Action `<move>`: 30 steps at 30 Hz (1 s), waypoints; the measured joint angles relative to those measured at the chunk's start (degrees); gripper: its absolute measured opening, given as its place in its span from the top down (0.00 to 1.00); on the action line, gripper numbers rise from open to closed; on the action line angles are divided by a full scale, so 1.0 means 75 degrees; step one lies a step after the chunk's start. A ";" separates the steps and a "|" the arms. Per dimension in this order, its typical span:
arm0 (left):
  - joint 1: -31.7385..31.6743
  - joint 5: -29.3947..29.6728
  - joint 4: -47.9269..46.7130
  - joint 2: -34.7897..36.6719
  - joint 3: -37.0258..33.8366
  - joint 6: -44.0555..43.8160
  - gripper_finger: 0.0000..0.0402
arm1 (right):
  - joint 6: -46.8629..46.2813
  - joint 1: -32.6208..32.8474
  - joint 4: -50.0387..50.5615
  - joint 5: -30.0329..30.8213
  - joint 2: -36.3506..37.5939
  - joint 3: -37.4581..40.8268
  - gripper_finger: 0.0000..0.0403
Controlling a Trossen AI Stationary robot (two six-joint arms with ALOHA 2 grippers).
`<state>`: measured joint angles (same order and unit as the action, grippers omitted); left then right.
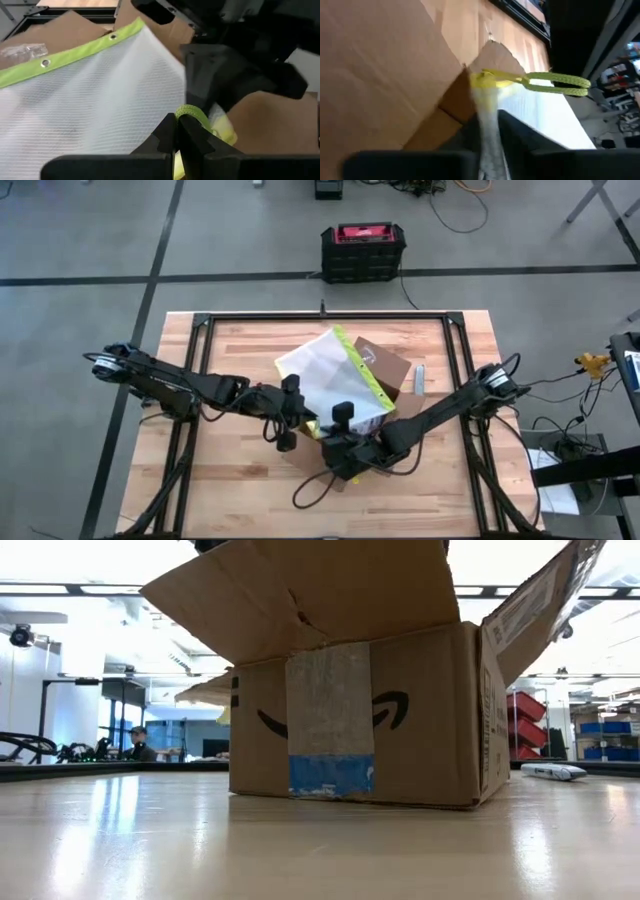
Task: Unpack boxes
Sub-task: Open the transparent zip lock bag
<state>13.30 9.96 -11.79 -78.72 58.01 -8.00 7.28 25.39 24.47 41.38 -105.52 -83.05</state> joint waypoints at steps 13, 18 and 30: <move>0.0009 0.0384 -0.1024 0.0012 -0.0467 -0.0886 1.00 | 0.0169 0.0651 0.0097 0.1145 0.0265 0.0003 1.00; 0.0039 0.0344 -0.1208 0.0073 -0.0792 -0.1397 1.00 | -0.0098 0.0717 0.0433 0.1393 0.0427 0.0009 1.00; 0.0318 0.0202 0.0491 0.0113 -0.0886 -0.1247 1.00 | -0.0922 0.0149 0.0528 -0.1222 0.0605 0.0009 1.00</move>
<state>15.69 11.48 -8.11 -77.87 51.37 -17.36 0.36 26.50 28.43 32.21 -100.98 -82.98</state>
